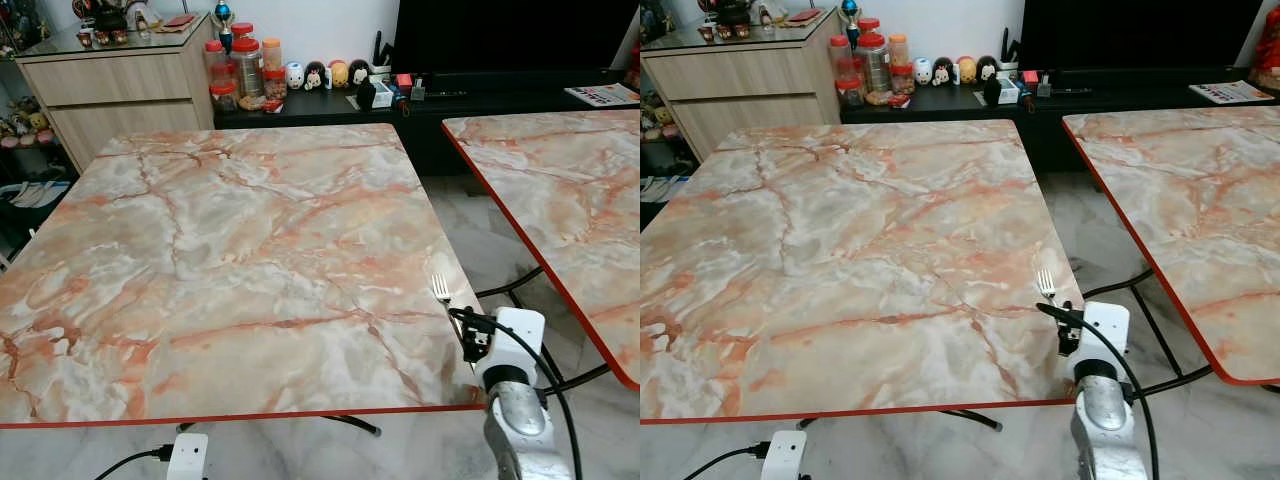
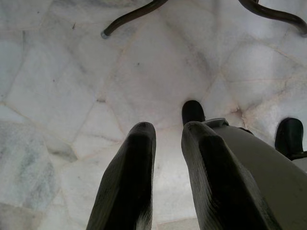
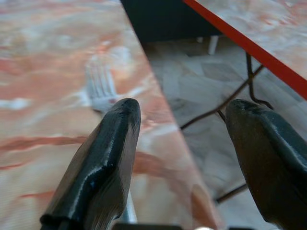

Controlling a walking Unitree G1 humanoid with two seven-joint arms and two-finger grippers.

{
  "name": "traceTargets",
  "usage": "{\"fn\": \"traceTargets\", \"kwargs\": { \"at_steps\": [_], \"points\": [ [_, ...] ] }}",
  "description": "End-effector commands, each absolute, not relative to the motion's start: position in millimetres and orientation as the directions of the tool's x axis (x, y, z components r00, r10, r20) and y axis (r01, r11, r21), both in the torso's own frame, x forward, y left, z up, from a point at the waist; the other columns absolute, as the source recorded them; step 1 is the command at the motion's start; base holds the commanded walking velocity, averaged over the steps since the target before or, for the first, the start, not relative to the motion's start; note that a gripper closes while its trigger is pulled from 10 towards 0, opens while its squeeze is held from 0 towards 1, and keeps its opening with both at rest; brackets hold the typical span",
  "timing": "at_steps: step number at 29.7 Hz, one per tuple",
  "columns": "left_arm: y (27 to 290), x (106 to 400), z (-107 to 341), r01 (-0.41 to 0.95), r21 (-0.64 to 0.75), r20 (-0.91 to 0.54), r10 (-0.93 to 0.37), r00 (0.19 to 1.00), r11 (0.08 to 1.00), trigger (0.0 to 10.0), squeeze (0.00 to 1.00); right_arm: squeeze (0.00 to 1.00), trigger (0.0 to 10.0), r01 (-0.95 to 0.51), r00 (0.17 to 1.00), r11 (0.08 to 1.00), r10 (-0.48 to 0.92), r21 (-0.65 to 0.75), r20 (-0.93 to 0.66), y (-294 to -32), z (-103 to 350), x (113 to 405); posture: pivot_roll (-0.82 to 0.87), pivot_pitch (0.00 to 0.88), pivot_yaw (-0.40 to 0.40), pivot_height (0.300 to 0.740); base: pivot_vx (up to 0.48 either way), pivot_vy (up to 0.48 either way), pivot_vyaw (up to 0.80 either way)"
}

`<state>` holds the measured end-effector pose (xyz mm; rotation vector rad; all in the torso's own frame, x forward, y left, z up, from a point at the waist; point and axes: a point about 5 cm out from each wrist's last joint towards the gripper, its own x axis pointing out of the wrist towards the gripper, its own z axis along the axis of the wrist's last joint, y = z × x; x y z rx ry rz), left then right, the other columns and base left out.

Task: Setting the table

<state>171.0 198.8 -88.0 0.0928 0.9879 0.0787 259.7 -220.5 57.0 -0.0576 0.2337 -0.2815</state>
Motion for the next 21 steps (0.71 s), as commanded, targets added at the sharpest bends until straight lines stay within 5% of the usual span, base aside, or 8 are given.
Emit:
{"fn": "traceTargets", "kwargs": {
  "at_steps": [1, 21],
  "points": [
    [200, 171, -88, -0.020, 0.114, -0.833, 0.106, 0.543, 0.993, 10.0, 0.00, 0.00, 10.0, 0.277, 0.932, 0.958, -0.287, -0.076, -0.222, -225, 65, 266, -0.07, 0.000, 0.032, 0.740, 0.000, 0.000, 0.00],
    [202, 172, -87, -0.031, 0.115, -0.829, 0.113, 0.547, 0.993, 10.0, 0.00, 0.00, 10.0, 0.105, 0.962, 0.994, -0.107, -0.021, -0.250, -210, 73, 289, -0.05, 0.000, 0.030, 0.740, 0.000, 0.000, 0.00]
  ]
}}
